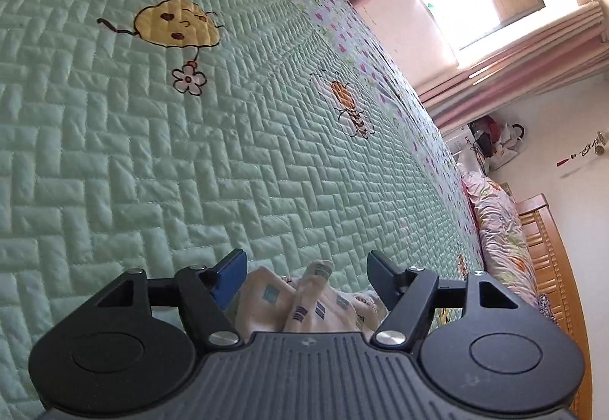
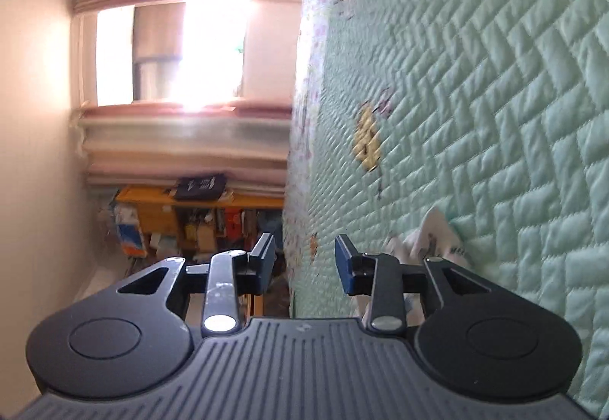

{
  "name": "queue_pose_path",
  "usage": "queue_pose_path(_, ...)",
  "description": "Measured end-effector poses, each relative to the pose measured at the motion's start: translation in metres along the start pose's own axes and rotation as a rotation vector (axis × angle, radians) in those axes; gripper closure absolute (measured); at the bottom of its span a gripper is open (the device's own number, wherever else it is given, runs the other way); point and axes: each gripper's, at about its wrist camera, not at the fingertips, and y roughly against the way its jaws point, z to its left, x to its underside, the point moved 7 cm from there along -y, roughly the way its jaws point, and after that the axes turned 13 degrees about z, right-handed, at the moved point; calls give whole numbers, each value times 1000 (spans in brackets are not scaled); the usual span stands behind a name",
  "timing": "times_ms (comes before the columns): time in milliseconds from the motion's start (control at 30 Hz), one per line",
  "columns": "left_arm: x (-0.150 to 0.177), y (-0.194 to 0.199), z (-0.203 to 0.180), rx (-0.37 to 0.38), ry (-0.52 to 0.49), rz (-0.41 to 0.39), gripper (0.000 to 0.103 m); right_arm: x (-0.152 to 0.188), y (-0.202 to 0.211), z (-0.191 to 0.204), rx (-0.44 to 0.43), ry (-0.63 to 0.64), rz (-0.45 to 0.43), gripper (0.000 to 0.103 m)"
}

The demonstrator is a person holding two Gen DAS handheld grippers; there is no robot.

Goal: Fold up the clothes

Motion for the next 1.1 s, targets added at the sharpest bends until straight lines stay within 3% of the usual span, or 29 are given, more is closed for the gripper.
queue_pose_path(167, 60, 36, 11, 25, -99, -13, 32, 85, -29, 26, 164, 242, 243, 65)
queue_pose_path(300, 99, 59, 24, 19, -151, -31, 32, 126, -43, 29, 284, 346, 303, 64)
queue_pose_path(467, 130, 75, 34, 28, -217, -76, 31, 130, -50, 21, 315, 318, 299, 64)
queue_pose_path(700, 139, 73, 51, 141, -206, -132, 31, 114, -109, 8, 367, 309, 327, 64)
queue_pose_path(800, 142, 69, 54, 177, -217, -136, 30, 90, -130, -4, 413, 292, 303, 78)
queue_pose_path(867, 142, 69, 55, 198, -213, -135, 30, 70, -127, -1, 415, 274, 230, 77)
queue_pose_path(1033, 144, 77, 47, 247, -233, -147, 30, 51, -70, 22, 405, 358, 71, 58)
queue_pose_path(1100, 145, 81, 38, 224, -285, -157, 30, 43, -36, 28, 422, 390, 13, 54)
